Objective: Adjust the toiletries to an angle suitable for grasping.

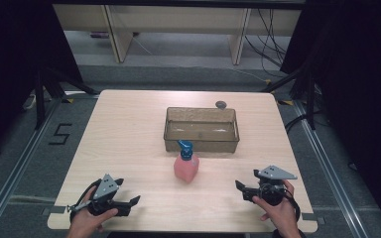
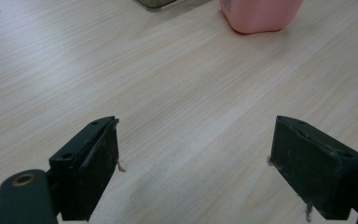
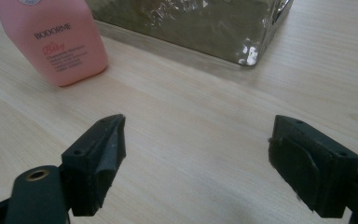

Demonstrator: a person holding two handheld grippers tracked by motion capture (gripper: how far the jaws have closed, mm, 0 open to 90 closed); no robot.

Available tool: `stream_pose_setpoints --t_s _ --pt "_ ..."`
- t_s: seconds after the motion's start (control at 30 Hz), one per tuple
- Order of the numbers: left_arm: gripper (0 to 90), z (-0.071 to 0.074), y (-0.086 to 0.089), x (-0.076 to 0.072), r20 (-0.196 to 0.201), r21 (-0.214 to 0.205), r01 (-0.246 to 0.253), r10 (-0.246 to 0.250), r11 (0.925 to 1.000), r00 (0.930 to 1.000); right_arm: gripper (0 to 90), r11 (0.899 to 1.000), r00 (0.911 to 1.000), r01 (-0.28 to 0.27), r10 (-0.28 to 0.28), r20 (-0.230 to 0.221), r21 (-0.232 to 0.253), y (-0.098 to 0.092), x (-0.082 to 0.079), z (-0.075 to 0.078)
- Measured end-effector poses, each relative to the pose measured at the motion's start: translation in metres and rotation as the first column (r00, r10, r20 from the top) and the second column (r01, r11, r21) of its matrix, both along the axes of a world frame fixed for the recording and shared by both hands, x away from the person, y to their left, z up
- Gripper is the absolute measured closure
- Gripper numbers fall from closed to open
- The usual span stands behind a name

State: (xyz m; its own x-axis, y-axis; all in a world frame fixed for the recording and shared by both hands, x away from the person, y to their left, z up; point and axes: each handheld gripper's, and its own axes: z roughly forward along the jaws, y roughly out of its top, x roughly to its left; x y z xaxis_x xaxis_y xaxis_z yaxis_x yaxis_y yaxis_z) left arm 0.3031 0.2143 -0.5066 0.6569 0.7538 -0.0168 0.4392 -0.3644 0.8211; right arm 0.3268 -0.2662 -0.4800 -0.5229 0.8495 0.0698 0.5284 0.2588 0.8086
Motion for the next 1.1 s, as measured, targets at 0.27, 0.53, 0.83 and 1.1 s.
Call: stream_pose_setpoints --t_s 0.27,0.53,0.83,1.1 --pt "14.8 0.000 0.001 0.001 0.002 0.007 0.010 -0.010 0.9999 0.9999 16.8 1.000 0.9995 -0.027 0.027 0.014 0.003 0.002 0.000 0.000" --pt "14.8 0.000 0.001 0.001 0.004 0.008 0.010 -0.010 0.9999 0.9999 16.8 0.999 0.9994 -0.028 0.028 0.021 0.041 0.006 -0.001 0.001" --pt "14.9 -0.001 0.001 0.001 0.003 0.004 0.004 -0.004 1.0000 1.0000 18.4 0.998 0.9991 -0.039 0.039 0.018 0.042 0.010 -0.001 0.003" --pt "14.8 -0.001 0.001 0.001 0.003 0.001 0.008 -0.008 1.0000 1.0000 19.3 0.997 0.9975 -0.061 0.060 0.039 0.036 0.013 -0.001 0.006"
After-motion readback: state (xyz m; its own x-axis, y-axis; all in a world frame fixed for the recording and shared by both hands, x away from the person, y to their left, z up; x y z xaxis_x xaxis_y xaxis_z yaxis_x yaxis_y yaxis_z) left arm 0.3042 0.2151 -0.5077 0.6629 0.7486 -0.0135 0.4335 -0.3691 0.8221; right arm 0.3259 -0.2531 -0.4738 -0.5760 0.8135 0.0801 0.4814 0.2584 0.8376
